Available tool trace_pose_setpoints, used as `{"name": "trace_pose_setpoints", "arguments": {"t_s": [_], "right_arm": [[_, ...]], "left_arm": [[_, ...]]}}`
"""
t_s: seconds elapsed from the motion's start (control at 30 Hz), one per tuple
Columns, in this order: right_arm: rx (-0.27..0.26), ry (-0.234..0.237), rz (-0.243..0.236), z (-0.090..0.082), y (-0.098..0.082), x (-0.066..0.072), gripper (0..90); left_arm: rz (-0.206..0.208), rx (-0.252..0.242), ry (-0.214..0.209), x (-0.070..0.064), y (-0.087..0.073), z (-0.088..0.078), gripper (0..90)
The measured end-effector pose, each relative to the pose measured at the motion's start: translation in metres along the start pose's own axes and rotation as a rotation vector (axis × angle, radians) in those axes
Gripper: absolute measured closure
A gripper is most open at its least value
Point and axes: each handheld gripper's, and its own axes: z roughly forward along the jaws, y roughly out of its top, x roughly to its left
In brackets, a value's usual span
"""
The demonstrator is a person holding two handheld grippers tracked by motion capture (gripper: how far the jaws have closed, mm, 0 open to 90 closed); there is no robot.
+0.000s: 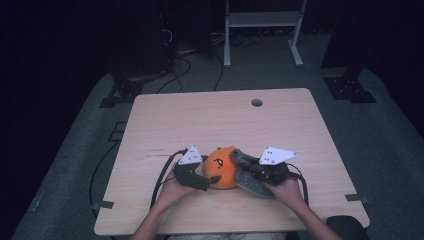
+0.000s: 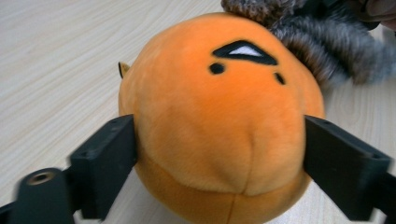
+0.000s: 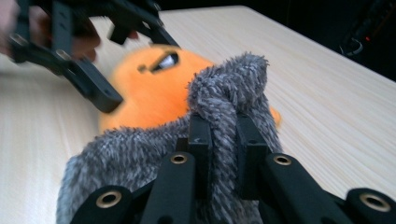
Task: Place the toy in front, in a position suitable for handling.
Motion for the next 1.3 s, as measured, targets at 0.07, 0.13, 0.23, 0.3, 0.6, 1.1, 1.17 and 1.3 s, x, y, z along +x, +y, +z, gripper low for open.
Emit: {"name": "trace_pose_setpoints", "arguments": {"t_s": [0.07, 0.13, 0.23, 0.3, 0.6, 1.1, 1.17, 1.3], "right_arm": [[0.002, 0.004, 0.014, 0.000, -0.002, -0.001, 78.8], [-0.016, 0.035, 0.001, 0.001, 0.000, 0.006, 78.9], [-0.051, 0.123, -0.048, 0.005, 0.007, 0.020, 78.8], [-0.054, 0.127, -0.061, 0.006, 0.009, 0.022, 78.8], [-0.018, 0.015, 0.016, -0.004, -0.002, -0.003, 78.7], [-0.012, 0.017, -0.024, -0.004, 0.000, 0.002, 78.7], [-0.017, 0.034, -0.024, -0.006, -0.001, 0.004, 78.7], [-0.018, 0.120, -0.088, 0.004, 0.004, 0.027, 78.4]], "left_arm": [[0.021, -0.002, 0.006, -0.003, 0.002, 0.000, 18.2], [0.077, 0.001, 0.024, -0.007, 0.004, 0.000, 27.5], [0.132, 0.010, 0.024, -0.012, 0.006, 0.000, 31.9], [0.130, 0.005, 0.016, -0.012, 0.006, -0.001, 31.7], [-0.046, 0.011, -0.022, 0.002, 0.003, 0.003, 14.6], [-0.076, -0.017, -0.028, 0.007, 0.003, -0.001, 28.3], [-0.111, -0.024, -0.028, 0.010, 0.003, 0.000, 30.0], [-0.126, -0.022, -0.035, 0.012, 0.002, -0.001, 30.3]]}}
